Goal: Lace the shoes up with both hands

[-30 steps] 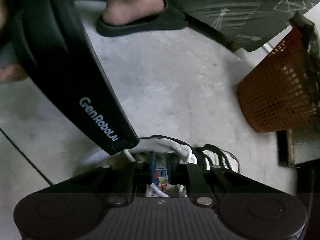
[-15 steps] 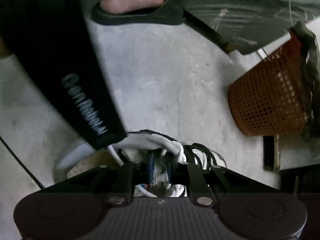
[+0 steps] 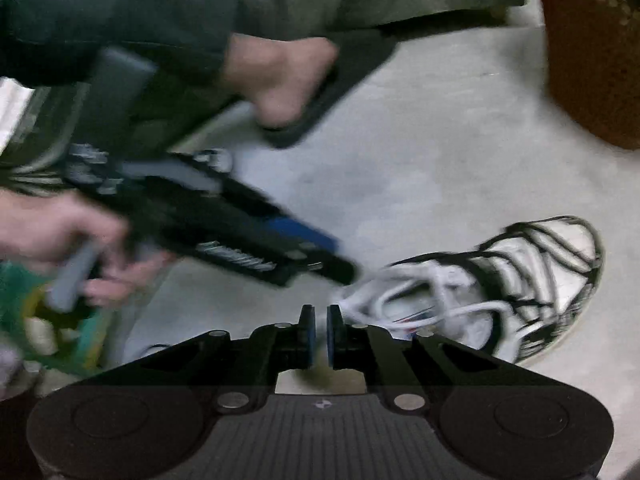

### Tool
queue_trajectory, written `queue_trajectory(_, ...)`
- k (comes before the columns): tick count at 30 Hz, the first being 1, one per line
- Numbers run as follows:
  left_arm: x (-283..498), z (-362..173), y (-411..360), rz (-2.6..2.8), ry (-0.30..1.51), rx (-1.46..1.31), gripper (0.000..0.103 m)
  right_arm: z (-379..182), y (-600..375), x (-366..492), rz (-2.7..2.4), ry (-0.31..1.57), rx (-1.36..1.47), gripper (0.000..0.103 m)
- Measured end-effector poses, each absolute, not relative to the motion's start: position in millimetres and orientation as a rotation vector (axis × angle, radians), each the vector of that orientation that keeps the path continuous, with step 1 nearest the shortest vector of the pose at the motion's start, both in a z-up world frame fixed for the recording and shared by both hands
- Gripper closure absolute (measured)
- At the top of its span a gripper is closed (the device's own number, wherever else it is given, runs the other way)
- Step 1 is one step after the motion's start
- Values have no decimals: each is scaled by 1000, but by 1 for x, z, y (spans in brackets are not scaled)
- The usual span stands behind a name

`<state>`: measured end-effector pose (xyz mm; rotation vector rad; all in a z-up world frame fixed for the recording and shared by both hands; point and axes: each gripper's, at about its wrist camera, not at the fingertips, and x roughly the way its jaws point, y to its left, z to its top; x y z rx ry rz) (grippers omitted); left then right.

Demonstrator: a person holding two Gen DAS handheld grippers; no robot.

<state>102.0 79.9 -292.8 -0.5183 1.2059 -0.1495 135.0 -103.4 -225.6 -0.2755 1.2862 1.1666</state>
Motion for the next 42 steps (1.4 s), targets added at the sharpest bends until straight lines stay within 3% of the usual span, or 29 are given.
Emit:
queue_trajectory(10, 106, -286, 63, -220, 1185, -485, 69, -230, -135, 148, 862, 1251, -147, 86)
queue_trajectory(22, 102, -294, 67, -208, 1213, -487, 68, -265, -173, 152, 625, 1341, 377, 88)
queue_trajectory(42, 101, -293, 67, -212, 1211, -474, 67, -254, -131, 151, 435, 1325, 133, 88)
